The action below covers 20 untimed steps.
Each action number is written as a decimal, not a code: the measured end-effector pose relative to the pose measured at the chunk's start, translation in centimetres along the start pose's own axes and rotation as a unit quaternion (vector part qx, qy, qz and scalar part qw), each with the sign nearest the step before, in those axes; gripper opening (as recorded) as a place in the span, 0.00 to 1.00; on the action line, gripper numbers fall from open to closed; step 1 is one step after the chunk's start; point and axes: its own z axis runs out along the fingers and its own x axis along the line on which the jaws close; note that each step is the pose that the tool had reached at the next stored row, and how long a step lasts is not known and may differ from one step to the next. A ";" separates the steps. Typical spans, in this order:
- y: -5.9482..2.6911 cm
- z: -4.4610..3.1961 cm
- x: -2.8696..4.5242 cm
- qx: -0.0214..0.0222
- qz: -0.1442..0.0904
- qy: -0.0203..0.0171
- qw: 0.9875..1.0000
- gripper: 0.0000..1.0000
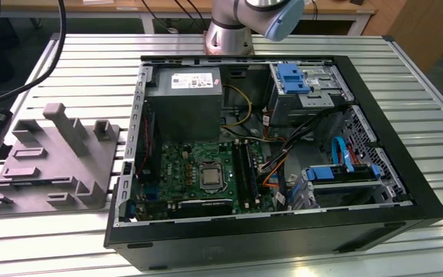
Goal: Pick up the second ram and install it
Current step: 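Reach for the second ram, then pick up the second ram and move it above second insertion slot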
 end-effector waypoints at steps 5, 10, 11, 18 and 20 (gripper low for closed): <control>0.00 0.03 0.00 0.000 0.000 0.000 1.000 0.10; 0.00 0.04 0.00 0.000 0.000 0.000 1.000 0.10; 0.00 0.03 0.00 0.000 0.000 0.000 1.000 0.10; 0.00 0.04 0.01 0.000 -0.009 0.000 1.000 0.10; 0.00 0.07 0.01 -0.001 -0.026 0.001 1.000 0.10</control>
